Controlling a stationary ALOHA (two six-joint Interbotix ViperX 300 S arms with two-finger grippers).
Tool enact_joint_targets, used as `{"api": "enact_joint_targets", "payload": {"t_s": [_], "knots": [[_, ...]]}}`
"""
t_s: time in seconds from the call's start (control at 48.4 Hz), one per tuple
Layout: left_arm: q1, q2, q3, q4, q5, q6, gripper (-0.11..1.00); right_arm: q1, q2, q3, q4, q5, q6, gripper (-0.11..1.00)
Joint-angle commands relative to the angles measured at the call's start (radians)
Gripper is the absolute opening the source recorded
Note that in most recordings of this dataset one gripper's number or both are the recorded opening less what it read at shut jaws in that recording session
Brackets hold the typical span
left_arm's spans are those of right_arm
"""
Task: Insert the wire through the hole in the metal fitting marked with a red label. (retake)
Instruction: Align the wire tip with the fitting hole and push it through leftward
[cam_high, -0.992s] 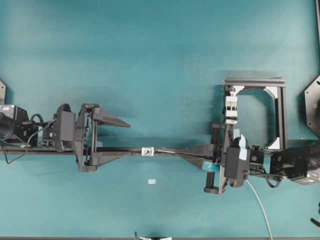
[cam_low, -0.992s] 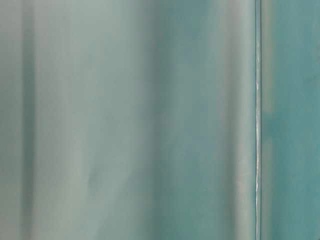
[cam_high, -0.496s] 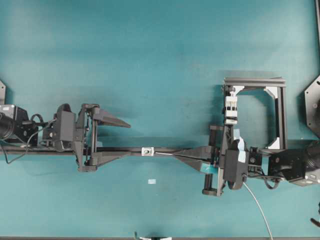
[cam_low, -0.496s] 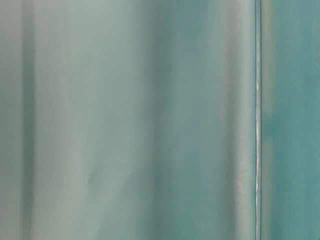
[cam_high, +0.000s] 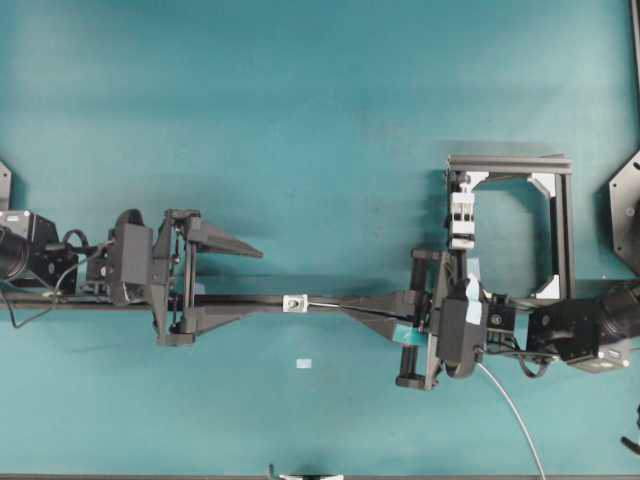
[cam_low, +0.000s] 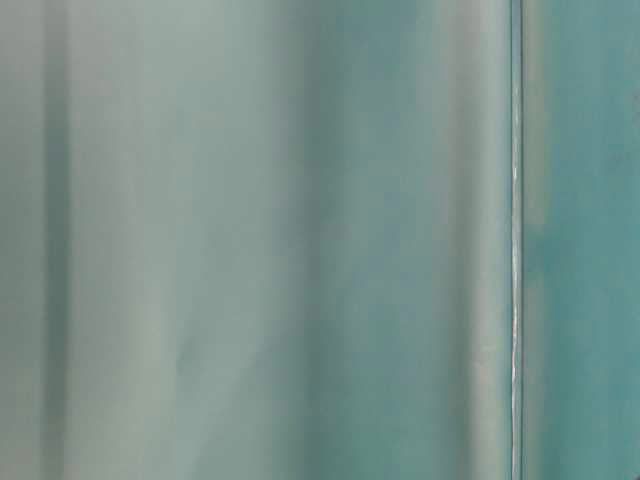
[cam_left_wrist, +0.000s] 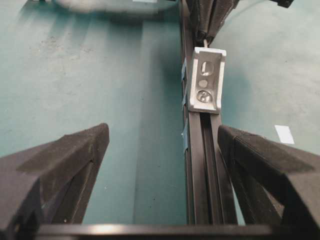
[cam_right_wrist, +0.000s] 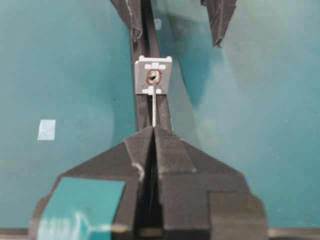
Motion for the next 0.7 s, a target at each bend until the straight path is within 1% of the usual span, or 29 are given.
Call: {"api": "enact_joint_targets", "payload": {"t_s": [0.0,0.372,0.682], "knots": [[-0.006,-0.026,-0.011,0.003,-0.003,-0.002,0.72,-0.009,-0.015,-0.012,-0.003,-0.011,-0.002,0.03],[-0.006,-0.028,-0.015,0.005,0.012,0.000,0.72,-0.034,-0.015,-0.021,-0.020,-0.006,-0.005,0.03],[-0.006,-0.028,-0.020,0.003,0.012,0.000,0.72,-0.061,0.011,-0.057,-0.060,-0.002,-0.005,0.03]]}}
